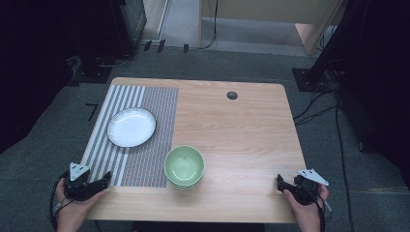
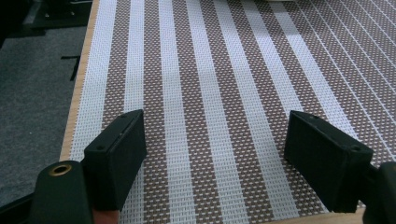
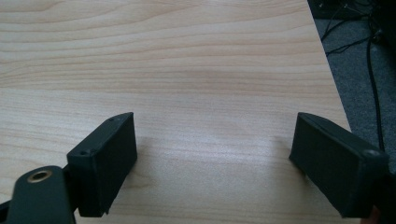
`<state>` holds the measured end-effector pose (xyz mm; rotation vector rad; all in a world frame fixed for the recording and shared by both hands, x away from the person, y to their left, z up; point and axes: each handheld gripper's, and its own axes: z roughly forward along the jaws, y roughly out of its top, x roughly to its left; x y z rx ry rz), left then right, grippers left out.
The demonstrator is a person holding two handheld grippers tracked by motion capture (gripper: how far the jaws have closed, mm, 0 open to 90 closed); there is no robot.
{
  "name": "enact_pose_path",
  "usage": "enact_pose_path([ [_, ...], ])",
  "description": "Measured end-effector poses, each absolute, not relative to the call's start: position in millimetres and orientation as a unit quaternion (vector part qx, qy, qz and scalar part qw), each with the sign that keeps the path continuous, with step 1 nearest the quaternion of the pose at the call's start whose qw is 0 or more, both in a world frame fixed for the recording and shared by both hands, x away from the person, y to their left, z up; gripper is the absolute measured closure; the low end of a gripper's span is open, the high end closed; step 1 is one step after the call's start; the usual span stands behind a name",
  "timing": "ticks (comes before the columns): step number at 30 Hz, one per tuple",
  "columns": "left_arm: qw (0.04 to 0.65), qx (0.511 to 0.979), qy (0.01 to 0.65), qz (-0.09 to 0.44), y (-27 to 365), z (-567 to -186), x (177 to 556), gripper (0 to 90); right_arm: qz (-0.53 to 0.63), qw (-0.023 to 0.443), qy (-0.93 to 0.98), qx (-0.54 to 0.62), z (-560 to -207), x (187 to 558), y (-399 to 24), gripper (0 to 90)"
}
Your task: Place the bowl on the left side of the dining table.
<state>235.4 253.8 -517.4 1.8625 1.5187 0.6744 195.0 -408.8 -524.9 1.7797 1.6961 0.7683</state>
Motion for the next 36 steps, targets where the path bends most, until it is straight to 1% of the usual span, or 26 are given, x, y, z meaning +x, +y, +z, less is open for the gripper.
enact_pose_path([
  [3, 0.318, 0.708, 0.577, 0.256, 253.8, -517.4, 235.6, 20.0, 0.283, 0.285, 0.636, 0.659, -524.4, 194.3, -407.1, 15.9],
  [5, 0.318, 0.711, 0.574, 0.253, 253.7, -517.5, 235.8, 18.0, 0.277, 0.295, 0.635, 0.658, -522.4, 193.3, -403.0, 19.6],
  [17, 0.319, 0.711, 0.574, 0.253, 253.8, -517.6, 235.8, 17.9, 0.325, 0.313, 0.630, 0.632, -490.6, 193.8, -372.4, 20.9],
  [36, 0.320, 0.709, 0.576, 0.252, 253.9, -517.4, 236.0, 17.9, 0.365, 0.297, 0.661, 0.584, -454.5, 201.3, -322.1, 20.3],
])
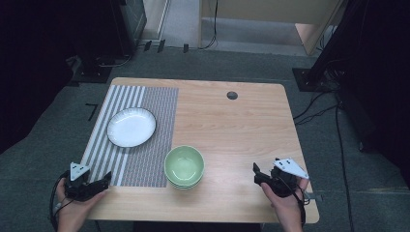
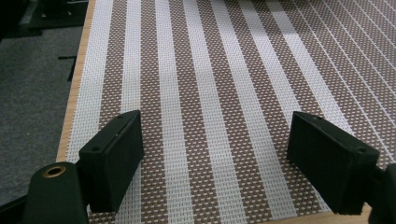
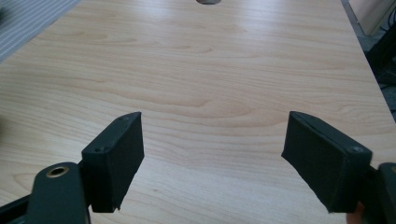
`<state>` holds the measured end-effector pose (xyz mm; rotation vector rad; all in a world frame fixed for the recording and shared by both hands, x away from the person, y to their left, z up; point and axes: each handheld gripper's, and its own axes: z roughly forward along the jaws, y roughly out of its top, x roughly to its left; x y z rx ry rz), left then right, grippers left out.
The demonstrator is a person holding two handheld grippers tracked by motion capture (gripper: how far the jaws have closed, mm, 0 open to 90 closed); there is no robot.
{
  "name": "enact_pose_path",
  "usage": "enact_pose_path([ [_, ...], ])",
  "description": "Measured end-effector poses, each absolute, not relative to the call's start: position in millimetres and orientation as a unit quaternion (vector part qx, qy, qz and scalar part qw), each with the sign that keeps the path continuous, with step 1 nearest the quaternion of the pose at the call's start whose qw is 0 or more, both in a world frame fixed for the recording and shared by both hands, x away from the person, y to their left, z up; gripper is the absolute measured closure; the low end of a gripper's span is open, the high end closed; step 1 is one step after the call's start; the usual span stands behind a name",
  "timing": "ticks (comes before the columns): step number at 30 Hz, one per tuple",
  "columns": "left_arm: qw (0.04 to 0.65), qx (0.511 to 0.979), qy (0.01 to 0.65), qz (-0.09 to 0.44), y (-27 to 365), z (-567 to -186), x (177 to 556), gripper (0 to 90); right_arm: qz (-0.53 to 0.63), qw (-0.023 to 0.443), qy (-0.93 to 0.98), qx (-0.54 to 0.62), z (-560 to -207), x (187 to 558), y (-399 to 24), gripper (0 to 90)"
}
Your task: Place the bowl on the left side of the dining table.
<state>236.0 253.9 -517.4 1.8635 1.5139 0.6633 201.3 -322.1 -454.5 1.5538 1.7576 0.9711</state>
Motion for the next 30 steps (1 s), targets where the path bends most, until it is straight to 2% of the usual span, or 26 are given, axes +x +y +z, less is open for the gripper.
enact_pose_path([
  [17, 0.318, 0.709, 0.576, 0.254, 253.4, -517.5, 236.1, 17.8, 0.397, 0.288, 0.668, 0.559, -424.0, 223.2, -290.3, 16.7],
  [30, 0.304, 0.698, 0.597, 0.254, 251.2, -510.7, 234.9, 17.4, 0.406, 0.265, 0.677, 0.553, -422.8, 226.0, -269.8, 16.6],
])
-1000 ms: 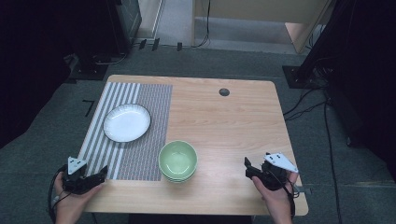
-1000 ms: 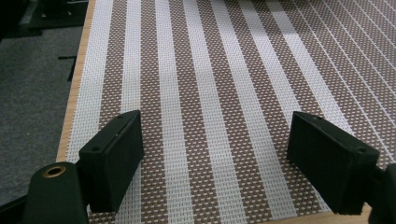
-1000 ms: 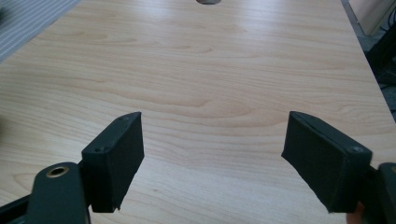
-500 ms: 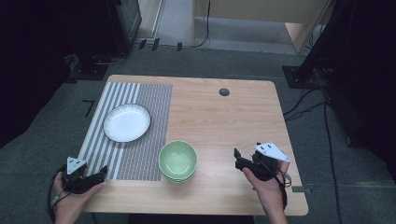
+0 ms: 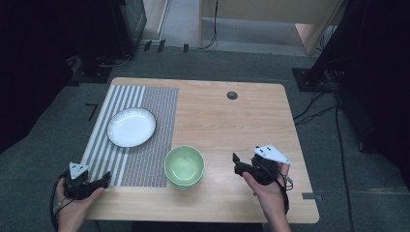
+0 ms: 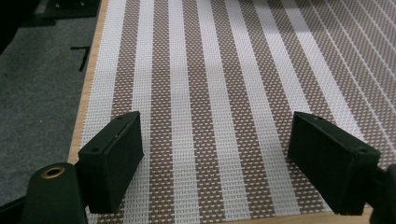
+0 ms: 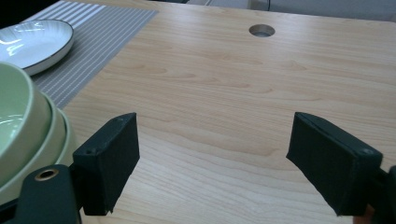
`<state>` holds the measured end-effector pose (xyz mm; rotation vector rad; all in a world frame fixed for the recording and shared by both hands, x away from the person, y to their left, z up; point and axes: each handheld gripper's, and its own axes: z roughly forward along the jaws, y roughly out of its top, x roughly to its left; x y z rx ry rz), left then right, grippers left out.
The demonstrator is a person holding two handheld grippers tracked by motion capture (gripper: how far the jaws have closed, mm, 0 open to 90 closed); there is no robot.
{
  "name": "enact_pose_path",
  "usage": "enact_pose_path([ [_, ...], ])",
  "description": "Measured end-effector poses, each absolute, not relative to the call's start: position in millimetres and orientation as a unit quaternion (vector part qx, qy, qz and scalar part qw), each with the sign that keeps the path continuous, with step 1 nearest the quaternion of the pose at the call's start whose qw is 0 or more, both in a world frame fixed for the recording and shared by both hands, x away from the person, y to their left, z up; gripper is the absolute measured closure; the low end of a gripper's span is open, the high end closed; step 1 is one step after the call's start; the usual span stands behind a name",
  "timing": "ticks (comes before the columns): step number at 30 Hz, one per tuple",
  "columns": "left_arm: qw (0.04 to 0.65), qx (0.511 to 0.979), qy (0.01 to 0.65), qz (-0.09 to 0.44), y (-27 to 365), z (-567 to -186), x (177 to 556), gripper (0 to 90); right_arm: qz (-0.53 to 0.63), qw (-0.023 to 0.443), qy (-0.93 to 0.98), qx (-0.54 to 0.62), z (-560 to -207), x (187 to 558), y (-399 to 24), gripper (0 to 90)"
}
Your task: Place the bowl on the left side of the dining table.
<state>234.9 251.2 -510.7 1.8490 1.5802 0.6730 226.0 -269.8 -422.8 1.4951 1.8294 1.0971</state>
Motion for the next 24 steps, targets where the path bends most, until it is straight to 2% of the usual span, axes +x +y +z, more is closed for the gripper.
enact_pose_path([
  [8, 0.355, 0.689, 0.580, 0.250, 232.3, -485.6, 231.2, 17.4, 0.416, 0.259, 0.681, 0.544, -418.1, 222.5, -258.4, 16.7],
  [16, 0.378, 0.692, 0.566, 0.240, 218.2, -475.3, 233.1, 17.4, 0.426, 0.257, 0.683, 0.535, -418.1, 220.3, -253.9, 16.0],
  [21, 0.383, 0.686, 0.565, 0.252, 211.1, -467.7, 232.2, 18.1, 0.426, 0.259, 0.686, 0.529, -416.7, 219.4, -249.1, 15.8],
  [24, 0.376, 0.674, 0.577, 0.266, 208.9, -464.6, 232.5, 25.0, 0.424, 0.262, 0.689, 0.527, -416.6, 221.1, -245.5, 15.0],
])
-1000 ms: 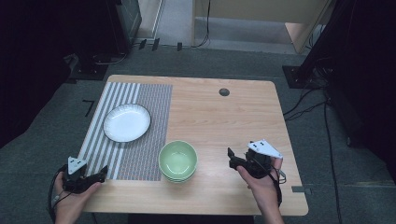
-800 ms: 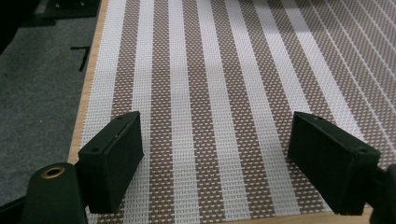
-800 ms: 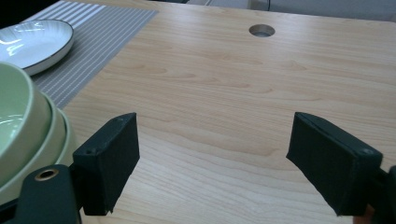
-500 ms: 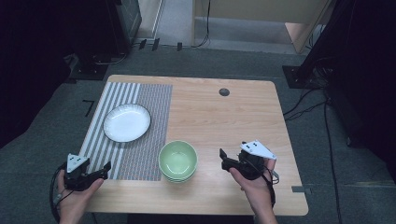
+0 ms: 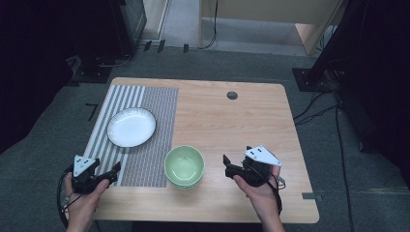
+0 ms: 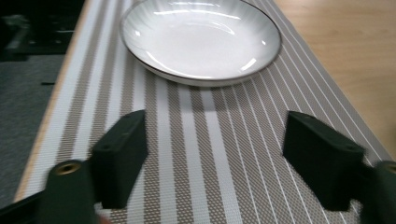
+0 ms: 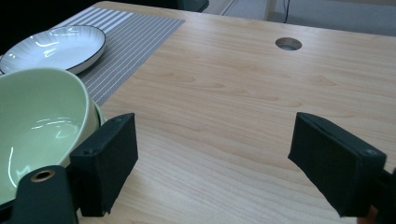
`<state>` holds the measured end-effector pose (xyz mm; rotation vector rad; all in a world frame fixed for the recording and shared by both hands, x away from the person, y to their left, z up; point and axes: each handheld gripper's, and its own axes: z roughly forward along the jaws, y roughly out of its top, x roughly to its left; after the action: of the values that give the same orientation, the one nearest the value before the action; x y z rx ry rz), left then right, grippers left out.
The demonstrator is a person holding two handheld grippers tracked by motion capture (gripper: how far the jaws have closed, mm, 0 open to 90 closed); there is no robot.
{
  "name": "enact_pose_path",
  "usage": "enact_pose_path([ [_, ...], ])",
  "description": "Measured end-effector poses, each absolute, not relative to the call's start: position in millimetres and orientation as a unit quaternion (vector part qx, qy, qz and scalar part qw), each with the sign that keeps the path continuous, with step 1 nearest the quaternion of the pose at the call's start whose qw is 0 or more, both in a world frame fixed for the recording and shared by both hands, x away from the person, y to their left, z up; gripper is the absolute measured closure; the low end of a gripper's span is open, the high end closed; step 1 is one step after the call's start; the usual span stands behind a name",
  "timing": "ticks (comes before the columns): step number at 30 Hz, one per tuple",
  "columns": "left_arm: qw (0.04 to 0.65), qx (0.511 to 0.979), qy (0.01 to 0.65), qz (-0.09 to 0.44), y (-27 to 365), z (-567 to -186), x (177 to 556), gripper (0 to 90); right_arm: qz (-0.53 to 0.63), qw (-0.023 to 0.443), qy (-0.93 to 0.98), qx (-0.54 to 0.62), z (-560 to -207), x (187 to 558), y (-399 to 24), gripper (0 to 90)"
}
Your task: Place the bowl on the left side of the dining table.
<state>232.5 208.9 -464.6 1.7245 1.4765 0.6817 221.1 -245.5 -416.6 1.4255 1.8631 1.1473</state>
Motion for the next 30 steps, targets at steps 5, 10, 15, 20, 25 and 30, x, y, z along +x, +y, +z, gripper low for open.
enact_pose_path([
  [5, 0.358, 0.682, 0.576, 0.275, 201.4, -462.8, 236.5, 25.2, 0.419, 0.266, 0.691, 0.526, -418.7, 225.1, -237.8, 14.6],
  [10, 0.376, 0.699, 0.558, 0.243, 190.0, -458.1, 244.3, 19.4, 0.420, 0.260, 0.694, 0.524, -417.8, 231.2, -230.8, 14.8],
  [15, 0.386, 0.699, 0.551, 0.242, 173.3, -449.6, 250.6, 19.4, 0.428, 0.256, 0.692, 0.522, -417.2, 232.2, -227.8, 14.8],
  [20, 0.406, 0.695, 0.544, 0.239, 161.0, -439.8, 255.9, 19.4, 0.432, 0.252, 0.695, 0.516, -418.1, 230.9, -226.8, 18.8],
  [25, 0.423, 0.694, 0.536, 0.228, 151.4, -433.0, 255.8, 19.5, 0.435, 0.250, 0.697, 0.512, -418.3, 228.5, -225.8, 24.1],
  [30, 0.433, 0.698, 0.526, 0.220, 141.1, -427.7, 252.4, 19.9, 0.448, 0.230, 0.694, 0.515, -419.4, 227.2, -223.1, 32.9],
])
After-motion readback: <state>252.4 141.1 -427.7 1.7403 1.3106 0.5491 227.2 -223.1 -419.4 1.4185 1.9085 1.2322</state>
